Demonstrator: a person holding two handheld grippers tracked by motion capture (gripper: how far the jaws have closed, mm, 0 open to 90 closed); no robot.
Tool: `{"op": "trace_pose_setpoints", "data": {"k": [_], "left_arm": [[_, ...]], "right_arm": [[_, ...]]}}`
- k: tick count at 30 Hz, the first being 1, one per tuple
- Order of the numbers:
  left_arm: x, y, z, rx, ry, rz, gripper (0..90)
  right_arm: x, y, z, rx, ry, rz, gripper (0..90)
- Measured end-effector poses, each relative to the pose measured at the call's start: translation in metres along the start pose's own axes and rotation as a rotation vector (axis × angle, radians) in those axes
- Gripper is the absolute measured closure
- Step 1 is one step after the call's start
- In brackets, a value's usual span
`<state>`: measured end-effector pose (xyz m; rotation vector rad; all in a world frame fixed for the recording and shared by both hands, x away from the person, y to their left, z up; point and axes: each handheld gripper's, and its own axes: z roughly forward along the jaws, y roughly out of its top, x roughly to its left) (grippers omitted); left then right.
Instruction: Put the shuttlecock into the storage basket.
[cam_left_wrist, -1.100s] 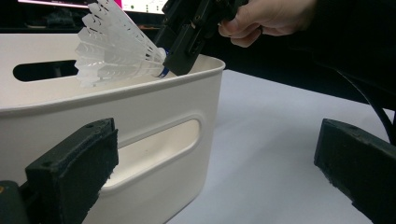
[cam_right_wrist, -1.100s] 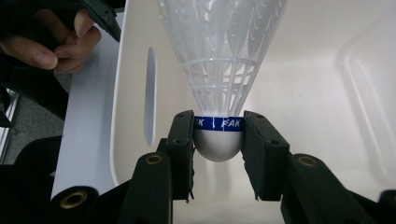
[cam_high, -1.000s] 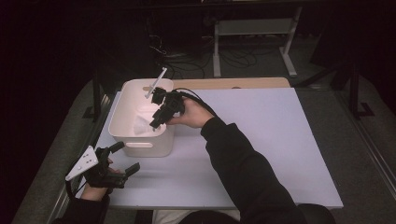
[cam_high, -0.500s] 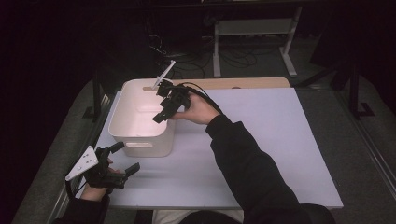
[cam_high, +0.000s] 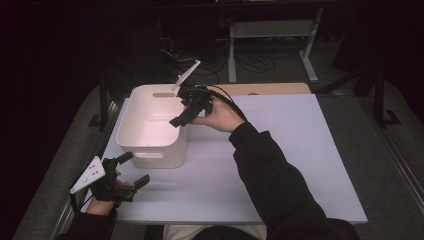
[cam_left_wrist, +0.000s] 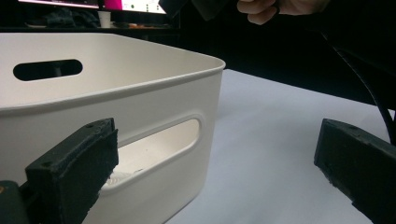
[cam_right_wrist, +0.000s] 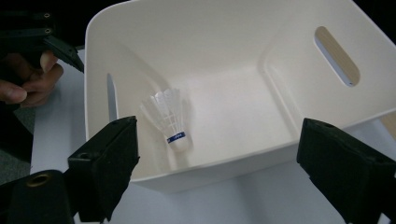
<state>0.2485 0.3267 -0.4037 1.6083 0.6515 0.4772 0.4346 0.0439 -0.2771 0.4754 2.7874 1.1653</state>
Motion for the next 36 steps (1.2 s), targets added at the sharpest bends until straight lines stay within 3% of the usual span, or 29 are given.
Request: {"op": "trace_pose_setpoints", "data": {"k": [2,7,17,36], "left_arm": [[0.0,0.0,0.0,0.0,0.001,0.003,0.0],[-0.001,0.0,0.0,0.001,0.002,0.004,0.0],[0.0,0.0,0.001,0.001,0.001,0.001,0.0],[0.0,0.0,0.002,0.002,0.0,0.0,0.0]], "right_arm": [[0.0,-0.005,-0.008,-0.013,-0.021,0.014,3.4],[-0.002,-0.015,-0.019,-0.038,-0.034,0.024,0.1],[-0.007,-0.035,-0.034,-0.089,-0.036,0.042,0.0],[-0.014,-0.066,-0.05,-0.131,-0.062,0.096,0.0]]}}
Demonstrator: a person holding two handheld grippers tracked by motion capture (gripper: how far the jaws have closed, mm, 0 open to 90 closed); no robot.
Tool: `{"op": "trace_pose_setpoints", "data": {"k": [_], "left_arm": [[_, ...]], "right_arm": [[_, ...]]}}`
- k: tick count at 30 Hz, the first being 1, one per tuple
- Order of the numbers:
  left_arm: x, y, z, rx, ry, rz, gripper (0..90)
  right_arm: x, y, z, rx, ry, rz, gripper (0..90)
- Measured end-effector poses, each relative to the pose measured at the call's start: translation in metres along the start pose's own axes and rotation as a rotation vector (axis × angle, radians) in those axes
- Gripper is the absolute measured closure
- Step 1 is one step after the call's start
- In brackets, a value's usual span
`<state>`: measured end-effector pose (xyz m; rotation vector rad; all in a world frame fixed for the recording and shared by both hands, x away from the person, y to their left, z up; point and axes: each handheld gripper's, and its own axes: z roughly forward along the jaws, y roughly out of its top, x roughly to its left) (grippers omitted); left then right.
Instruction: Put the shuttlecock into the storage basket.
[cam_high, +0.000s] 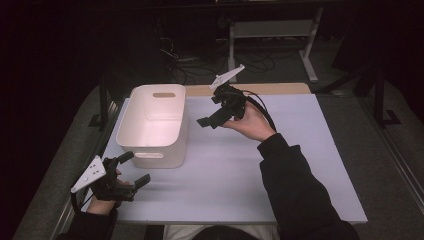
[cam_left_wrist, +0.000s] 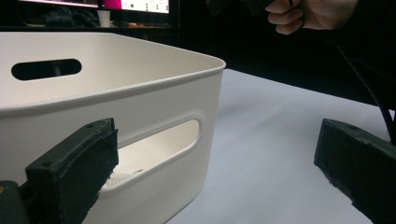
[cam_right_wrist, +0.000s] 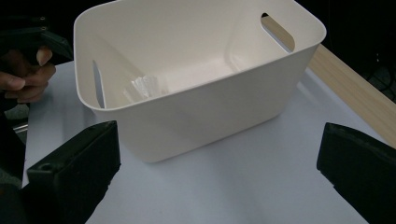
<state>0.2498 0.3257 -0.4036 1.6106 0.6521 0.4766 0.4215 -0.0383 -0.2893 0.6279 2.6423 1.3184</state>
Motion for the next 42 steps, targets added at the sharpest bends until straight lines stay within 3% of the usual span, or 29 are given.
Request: {"op": "trace_pose_setpoints", "data": {"k": [9,18,42], "left_arm": [[0.0,0.0,0.001,0.002,0.0,0.002,0.0],[0.0,0.0,0.001,0.001,-0.001,0.001,0.0],[0.0,0.0,0.001,0.0,0.002,0.002,0.0]], "right_arm": [[-0.004,-0.015,-0.011,-0.022,-0.009,0.023,0.0],[-0.013,-0.038,-0.023,-0.057,-0.026,0.088,0.0],[-0.017,-0.091,-0.047,-0.097,-0.068,0.14,0.0]]}}
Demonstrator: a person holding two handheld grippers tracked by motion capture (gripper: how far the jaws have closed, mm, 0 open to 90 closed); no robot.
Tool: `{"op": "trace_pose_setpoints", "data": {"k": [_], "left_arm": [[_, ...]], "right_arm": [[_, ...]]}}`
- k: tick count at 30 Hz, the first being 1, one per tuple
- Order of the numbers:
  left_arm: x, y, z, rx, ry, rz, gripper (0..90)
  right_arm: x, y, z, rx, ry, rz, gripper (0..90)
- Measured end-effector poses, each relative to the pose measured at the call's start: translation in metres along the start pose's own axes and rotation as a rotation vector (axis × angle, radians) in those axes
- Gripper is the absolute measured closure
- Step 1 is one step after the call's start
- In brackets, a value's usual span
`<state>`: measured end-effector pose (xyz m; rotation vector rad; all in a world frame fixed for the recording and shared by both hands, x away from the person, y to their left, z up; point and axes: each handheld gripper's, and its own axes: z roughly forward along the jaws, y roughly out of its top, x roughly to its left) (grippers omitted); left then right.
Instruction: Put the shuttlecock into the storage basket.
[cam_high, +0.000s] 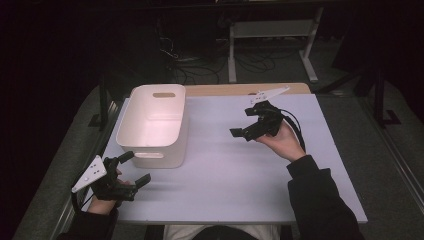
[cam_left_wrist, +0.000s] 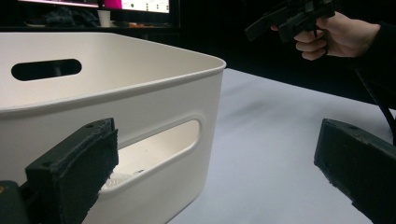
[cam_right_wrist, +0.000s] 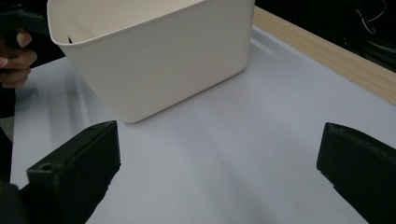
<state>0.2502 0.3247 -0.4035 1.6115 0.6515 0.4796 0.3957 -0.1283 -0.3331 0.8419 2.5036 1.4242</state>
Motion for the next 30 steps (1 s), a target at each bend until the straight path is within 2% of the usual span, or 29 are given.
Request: {"op": "trace_pose_setpoints", "data": {"k": [3,9,14,19,30], "left_arm": [[0.0,0.0,0.0,0.0,-0.001,0.0,0.0],[0.0,0.0,0.0,0.0,0.001,0.002,0.0],[0.0,0.0,0.0,0.0,0.001,0.002,0.0],[0.0,0.0,0.0,0.0,-0.001,0.003,0.0],[0.0,0.0,0.0,0.0,0.0,0.003,0.0]], "right_arm": [[0.0,-0.001,-0.001,-0.001,-0.003,0.002,0.0],[-0.005,-0.02,-0.008,-0.001,-0.013,0.028,0.0],[-0.007,-0.028,-0.011,-0.008,-0.016,0.043,0.0],[-0.009,-0.046,-0.018,-0.016,-0.038,0.059,0.0],[-0.011,-0.066,-0.028,-0.015,-0.053,0.08,0.0]]}}
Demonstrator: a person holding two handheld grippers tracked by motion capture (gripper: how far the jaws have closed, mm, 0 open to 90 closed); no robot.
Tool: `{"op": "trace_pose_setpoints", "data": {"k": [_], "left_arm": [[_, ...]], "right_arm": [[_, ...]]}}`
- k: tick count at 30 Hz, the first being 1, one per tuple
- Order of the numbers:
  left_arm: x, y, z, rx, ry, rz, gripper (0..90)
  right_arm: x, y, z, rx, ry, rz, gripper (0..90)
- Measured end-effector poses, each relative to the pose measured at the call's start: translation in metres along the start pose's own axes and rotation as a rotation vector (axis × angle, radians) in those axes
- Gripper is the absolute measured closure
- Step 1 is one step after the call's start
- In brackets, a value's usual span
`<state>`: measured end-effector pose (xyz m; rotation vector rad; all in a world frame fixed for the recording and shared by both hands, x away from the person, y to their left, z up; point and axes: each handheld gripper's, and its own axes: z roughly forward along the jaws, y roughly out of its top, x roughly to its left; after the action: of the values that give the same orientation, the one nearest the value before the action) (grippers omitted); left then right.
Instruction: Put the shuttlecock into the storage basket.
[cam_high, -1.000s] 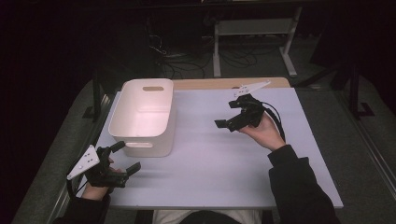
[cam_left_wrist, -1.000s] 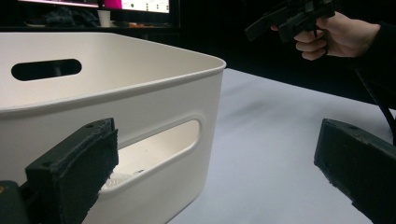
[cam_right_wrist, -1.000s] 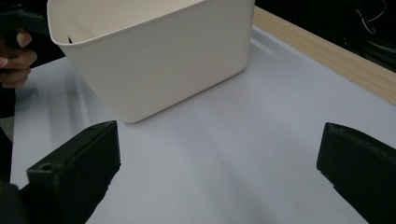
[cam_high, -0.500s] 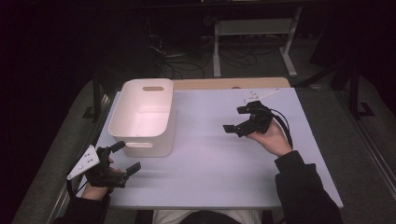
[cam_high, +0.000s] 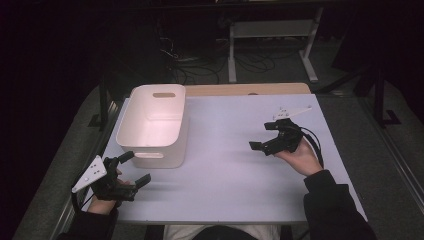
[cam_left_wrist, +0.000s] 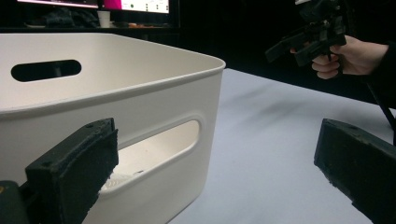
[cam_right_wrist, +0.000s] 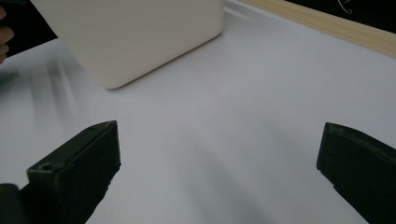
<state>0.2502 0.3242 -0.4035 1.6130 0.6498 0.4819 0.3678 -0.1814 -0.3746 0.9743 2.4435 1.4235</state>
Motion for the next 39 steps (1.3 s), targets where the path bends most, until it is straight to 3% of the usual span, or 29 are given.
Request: {"op": "trace_pose_setpoints", "data": {"k": [15,30,39], "left_arm": [[0.0,0.0,0.0,0.002,0.001,0.002,0.0],[0.0,0.0,0.0,0.001,0.003,-0.001,0.0],[0.0,0.0,0.001,0.001,0.003,-0.001,0.0]], "right_arm": [[-0.004,-0.032,-0.019,-0.018,-0.028,0.031,0.0],[-0.009,-0.053,-0.034,-0.038,-0.059,0.043,0.0],[-0.008,-0.069,-0.047,-0.088,-0.097,0.049,0.0]]}}
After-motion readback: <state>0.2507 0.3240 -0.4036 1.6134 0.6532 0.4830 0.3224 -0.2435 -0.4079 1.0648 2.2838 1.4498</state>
